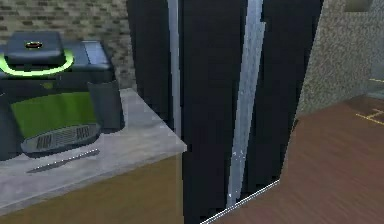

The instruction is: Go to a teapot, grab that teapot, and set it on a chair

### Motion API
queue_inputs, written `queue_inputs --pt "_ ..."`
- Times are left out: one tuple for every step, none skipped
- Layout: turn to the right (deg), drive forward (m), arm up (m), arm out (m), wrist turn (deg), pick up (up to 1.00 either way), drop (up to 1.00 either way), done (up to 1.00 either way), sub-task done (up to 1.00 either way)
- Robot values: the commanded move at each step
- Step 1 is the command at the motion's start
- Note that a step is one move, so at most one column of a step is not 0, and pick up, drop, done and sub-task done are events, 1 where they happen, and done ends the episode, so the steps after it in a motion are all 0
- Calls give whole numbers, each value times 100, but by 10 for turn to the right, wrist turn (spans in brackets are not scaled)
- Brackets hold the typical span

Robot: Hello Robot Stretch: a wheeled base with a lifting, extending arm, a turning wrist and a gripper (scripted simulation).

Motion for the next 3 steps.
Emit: queue_inputs --pt "-450 0 0 0 0 0 0 0 0" --pt "-450 0 0 0 0 0 0 0 0" --pt "-450 0 0 0 0 0 0 0 0"
